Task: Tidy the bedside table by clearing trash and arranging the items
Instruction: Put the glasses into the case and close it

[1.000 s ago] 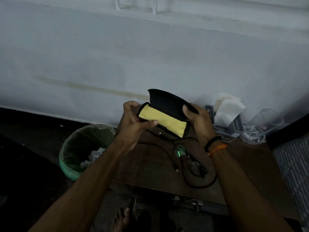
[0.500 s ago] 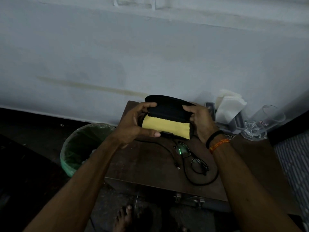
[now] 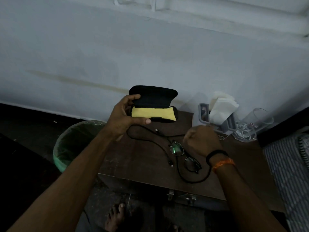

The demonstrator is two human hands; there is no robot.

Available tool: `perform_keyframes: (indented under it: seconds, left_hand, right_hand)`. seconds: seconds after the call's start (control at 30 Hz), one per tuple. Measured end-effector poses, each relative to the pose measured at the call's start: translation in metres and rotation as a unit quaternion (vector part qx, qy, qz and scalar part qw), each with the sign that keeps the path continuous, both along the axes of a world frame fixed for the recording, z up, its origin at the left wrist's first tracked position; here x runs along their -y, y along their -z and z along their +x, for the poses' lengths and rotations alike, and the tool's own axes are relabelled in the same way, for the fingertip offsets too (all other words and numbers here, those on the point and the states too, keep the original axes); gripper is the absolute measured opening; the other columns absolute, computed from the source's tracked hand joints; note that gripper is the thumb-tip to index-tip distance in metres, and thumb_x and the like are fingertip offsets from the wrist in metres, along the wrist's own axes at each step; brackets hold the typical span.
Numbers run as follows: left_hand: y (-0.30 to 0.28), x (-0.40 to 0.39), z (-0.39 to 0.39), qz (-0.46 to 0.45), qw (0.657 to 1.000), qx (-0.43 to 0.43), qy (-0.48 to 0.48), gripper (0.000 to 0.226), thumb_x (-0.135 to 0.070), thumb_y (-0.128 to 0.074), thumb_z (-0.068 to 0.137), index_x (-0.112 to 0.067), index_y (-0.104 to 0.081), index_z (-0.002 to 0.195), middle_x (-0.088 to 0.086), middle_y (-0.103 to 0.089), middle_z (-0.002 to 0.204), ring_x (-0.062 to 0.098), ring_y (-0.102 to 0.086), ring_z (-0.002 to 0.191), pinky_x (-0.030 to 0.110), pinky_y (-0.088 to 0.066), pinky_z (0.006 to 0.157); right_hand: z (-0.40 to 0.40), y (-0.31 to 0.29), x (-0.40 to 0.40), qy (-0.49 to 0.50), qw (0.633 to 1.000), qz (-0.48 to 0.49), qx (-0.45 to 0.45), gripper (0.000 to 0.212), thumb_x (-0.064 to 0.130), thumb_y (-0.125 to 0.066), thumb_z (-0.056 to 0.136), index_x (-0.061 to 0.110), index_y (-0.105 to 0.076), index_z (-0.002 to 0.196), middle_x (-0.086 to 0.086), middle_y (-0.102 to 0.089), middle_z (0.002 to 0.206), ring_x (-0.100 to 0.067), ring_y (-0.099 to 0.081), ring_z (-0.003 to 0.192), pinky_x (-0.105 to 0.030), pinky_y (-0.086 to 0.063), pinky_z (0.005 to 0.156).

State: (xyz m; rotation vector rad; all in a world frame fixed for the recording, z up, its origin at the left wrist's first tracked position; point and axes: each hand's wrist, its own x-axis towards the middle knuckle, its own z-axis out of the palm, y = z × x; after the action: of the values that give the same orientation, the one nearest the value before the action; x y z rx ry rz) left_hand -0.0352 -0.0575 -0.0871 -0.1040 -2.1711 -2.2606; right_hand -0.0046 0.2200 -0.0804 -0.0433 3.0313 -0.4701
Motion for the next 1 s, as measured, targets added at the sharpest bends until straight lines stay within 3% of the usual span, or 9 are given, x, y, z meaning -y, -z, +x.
perform_keyframes:
  seconds: [0.07,0.13,0.23,0.33,0.5,0.63,0.73,0.87,1.0]
  left_hand:
    - [0.003,-0.003,0.000,0.003,1.000,0.009,-0.004,0.095,-0.009,-0.095,0.043,-0.018,-0.057,0.130,0.008,-0.061,0.124,0.021,-0.061,0.114,0.039,-0.056,0.092]
    - [0.005,-0.006,0.001,-0.001,1.000,0.010,-0.003,0.096,-0.015,-0.096,0.042,-0.021,-0.058,0.130,0.009,-0.060,0.125,0.023,-0.061,0.115,0.041,-0.056,0.093]
    - [0.009,-0.008,0.001,-0.008,1.000,0.011,-0.006,0.095,-0.023,-0.097,0.040,-0.026,-0.059,0.127,0.009,-0.057,0.128,0.023,-0.058,0.118,0.043,-0.055,0.095]
    - [0.012,-0.010,0.000,-0.010,1.000,0.012,-0.010,0.095,-0.025,-0.097,0.038,-0.026,-0.060,0.126,0.009,-0.056,0.129,0.023,-0.057,0.119,0.042,-0.055,0.095]
    - [0.016,-0.012,0.000,-0.021,0.999,0.022,0.014,0.092,-0.013,-0.095,0.043,-0.023,-0.059,0.127,-0.003,-0.061,0.120,0.011,-0.058,0.114,0.031,-0.054,0.089]
    - [0.021,-0.012,0.002,-0.033,0.999,0.033,0.017,0.093,-0.020,-0.096,0.039,-0.029,-0.061,0.124,-0.005,-0.061,0.120,0.013,-0.057,0.116,0.038,-0.054,0.095]
    - [0.024,-0.014,0.004,-0.039,0.998,0.042,0.024,0.092,-0.023,-0.097,0.037,-0.033,-0.062,0.122,-0.002,-0.061,0.123,0.017,-0.057,0.119,0.044,-0.053,0.098]
    - [0.024,-0.015,0.005,-0.044,0.998,0.046,0.026,0.091,-0.021,-0.097,0.039,-0.034,-0.062,0.122,-0.001,-0.060,0.125,0.018,-0.056,0.119,0.045,-0.054,0.097]
    - [0.022,-0.019,0.008,-0.045,0.997,0.044,0.047,0.089,-0.010,-0.097,0.045,-0.031,-0.060,0.124,0.002,-0.059,0.125,0.020,-0.058,0.118,0.041,-0.056,0.093]
  right_hand:
    - [0.005,0.003,0.000,0.022,0.995,0.000,0.094,0.011,0.031,-0.072,0.073,0.020,-0.068,0.072,0.003,-0.069,0.081,-0.017,-0.065,0.078,-0.033,-0.057,0.074]
    - [0.008,0.005,-0.001,0.018,0.987,0.013,0.160,0.027,0.038,-0.083,0.066,0.019,-0.070,0.080,0.003,-0.070,0.086,-0.016,-0.065,0.083,-0.034,-0.057,0.079]
    - [0.009,0.006,-0.001,0.004,0.983,0.042,0.176,0.032,0.045,-0.085,0.061,0.021,-0.072,0.076,0.001,-0.071,0.090,-0.018,-0.066,0.085,-0.037,-0.058,0.080]
    - [0.011,0.008,0.001,0.001,0.984,0.055,0.171,0.028,0.039,-0.086,0.059,0.024,-0.066,0.071,0.000,-0.070,0.095,-0.021,-0.066,0.087,-0.037,-0.058,0.079]
    - [0.011,0.013,-0.002,0.001,0.990,0.061,0.125,0.013,0.029,-0.070,0.070,0.019,-0.072,0.078,-0.005,-0.071,0.093,-0.026,-0.067,0.086,-0.039,-0.059,0.078]
    - [0.008,0.009,-0.010,0.016,0.995,0.060,0.075,0.018,0.032,-0.063,0.074,0.020,-0.075,0.080,-0.003,-0.072,0.092,-0.026,-0.067,0.088,-0.037,-0.058,0.077]
    - [0.009,-0.006,-0.016,0.022,0.998,0.033,0.039,0.027,0.037,-0.049,0.071,0.019,-0.068,0.066,-0.001,-0.067,0.080,-0.027,-0.065,0.080,-0.033,-0.054,0.068]
    - [0.012,-0.040,-0.020,0.083,0.996,0.009,-0.042,0.013,0.033,-0.069,0.071,0.022,-0.077,0.073,0.002,-0.072,0.081,-0.024,-0.065,0.079,-0.030,-0.053,0.066]
    - [0.017,-0.060,-0.011,0.066,0.985,-0.026,-0.159,0.007,0.027,-0.069,0.071,0.024,-0.076,0.073,0.001,-0.075,0.077,-0.023,-0.068,0.078,-0.031,-0.055,0.069]
